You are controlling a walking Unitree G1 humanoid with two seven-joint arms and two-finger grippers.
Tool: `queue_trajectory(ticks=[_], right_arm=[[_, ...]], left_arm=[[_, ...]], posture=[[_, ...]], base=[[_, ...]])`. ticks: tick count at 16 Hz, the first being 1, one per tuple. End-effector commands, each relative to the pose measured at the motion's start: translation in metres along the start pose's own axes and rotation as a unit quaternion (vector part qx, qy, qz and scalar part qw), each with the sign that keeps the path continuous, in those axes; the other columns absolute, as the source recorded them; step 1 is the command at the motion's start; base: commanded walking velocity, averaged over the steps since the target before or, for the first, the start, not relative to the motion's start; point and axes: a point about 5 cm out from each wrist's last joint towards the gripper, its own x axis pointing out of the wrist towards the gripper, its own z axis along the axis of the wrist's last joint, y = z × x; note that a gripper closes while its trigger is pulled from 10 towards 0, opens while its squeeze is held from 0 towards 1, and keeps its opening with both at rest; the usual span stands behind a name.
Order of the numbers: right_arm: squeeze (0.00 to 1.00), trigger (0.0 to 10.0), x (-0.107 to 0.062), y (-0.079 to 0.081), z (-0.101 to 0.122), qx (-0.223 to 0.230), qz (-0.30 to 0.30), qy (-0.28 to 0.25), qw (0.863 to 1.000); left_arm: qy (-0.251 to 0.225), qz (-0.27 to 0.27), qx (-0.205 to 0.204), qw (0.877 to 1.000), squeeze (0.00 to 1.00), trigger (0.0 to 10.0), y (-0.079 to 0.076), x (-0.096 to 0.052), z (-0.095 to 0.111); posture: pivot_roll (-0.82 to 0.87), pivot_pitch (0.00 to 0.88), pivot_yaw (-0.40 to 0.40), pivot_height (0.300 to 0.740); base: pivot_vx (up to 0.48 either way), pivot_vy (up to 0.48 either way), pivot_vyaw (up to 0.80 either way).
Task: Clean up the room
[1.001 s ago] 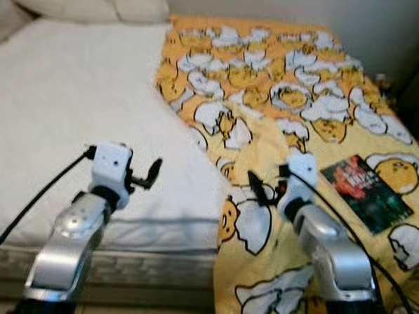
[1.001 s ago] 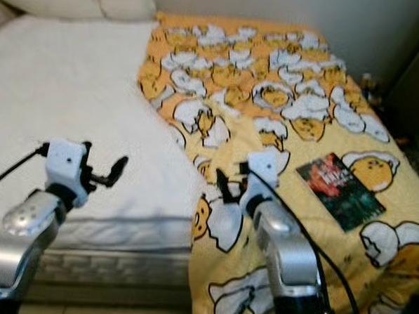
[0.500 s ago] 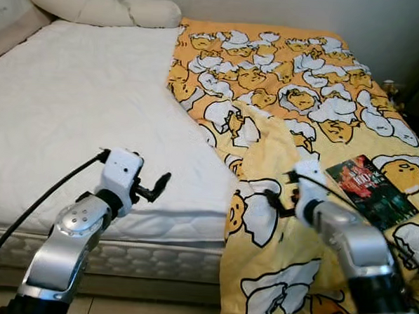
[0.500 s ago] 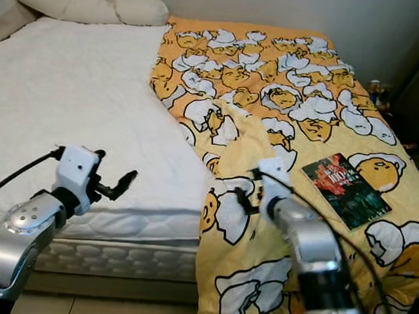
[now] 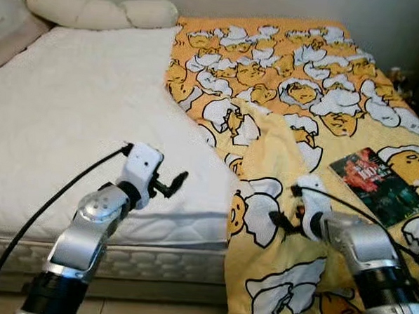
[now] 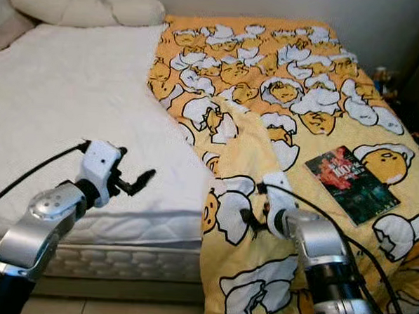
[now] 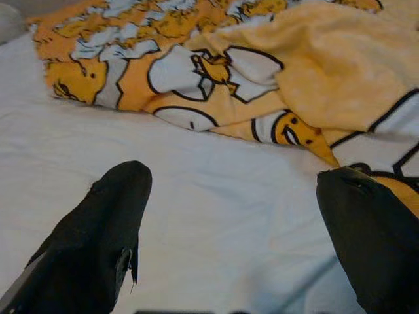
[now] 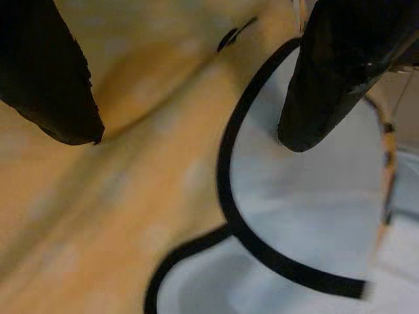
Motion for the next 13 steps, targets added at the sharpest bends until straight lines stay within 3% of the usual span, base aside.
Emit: queue_trajectory(ticks=[1, 2, 3, 7, 13], right_arm=[[0.00, 6.2, 0.002, -0.004, 0.012, 0.003, -0.014, -0.018, 1.000], [0.00, 1.5, 0.005, -0.007, 0.017, 0.006, -0.021, -0.026, 0.999], [0.00, 0.0, 0.008, -0.007, 0.018, 0.007, -0.012, -0.027, 1.000], [0.00, 0.0, 0.018, -0.007, 0.013, 0.029, 0.017, -0.012, 0.999], [0.00, 0.0, 0.026, -0.009, 0.008, 0.049, 0.030, -0.009, 0.998]], left_arm=[[0.003, -0.022, 0.009, 1.000, 0.00, 10.0, -0.001, 0.001, 0.001], [0.004, -0.044, 0.012, 0.999, 0.00, 10.0, -0.002, 0.000, 0.002], [0.015, -0.074, 0.016, 0.997, 0.00, 10.0, -0.004, -0.004, 0.001], [0.052, -0.160, 0.026, 0.985, 0.00, 10.0, -0.016, -0.013, -0.007], [0.066, -0.164, 0.029, 0.984, 0.00, 10.0, -0.015, -0.012, -0.009]], posture=[[-0.18, 0.024, 0.074, 0.740], [-0.17, 0.029, 0.064, 0.740], [-0.17, 0.035, 0.060, 0.740], [-0.17, 0.047, 0.042, 0.740], [-0.17, 0.063, 0.039, 0.740]], base=[[0.000, 0.000, 0.00], [0.000, 0.000, 0.00], [0.000, 0.000, 0.00], [0.000, 0.000, 0.00], [0.000, 0.000, 0.00]])
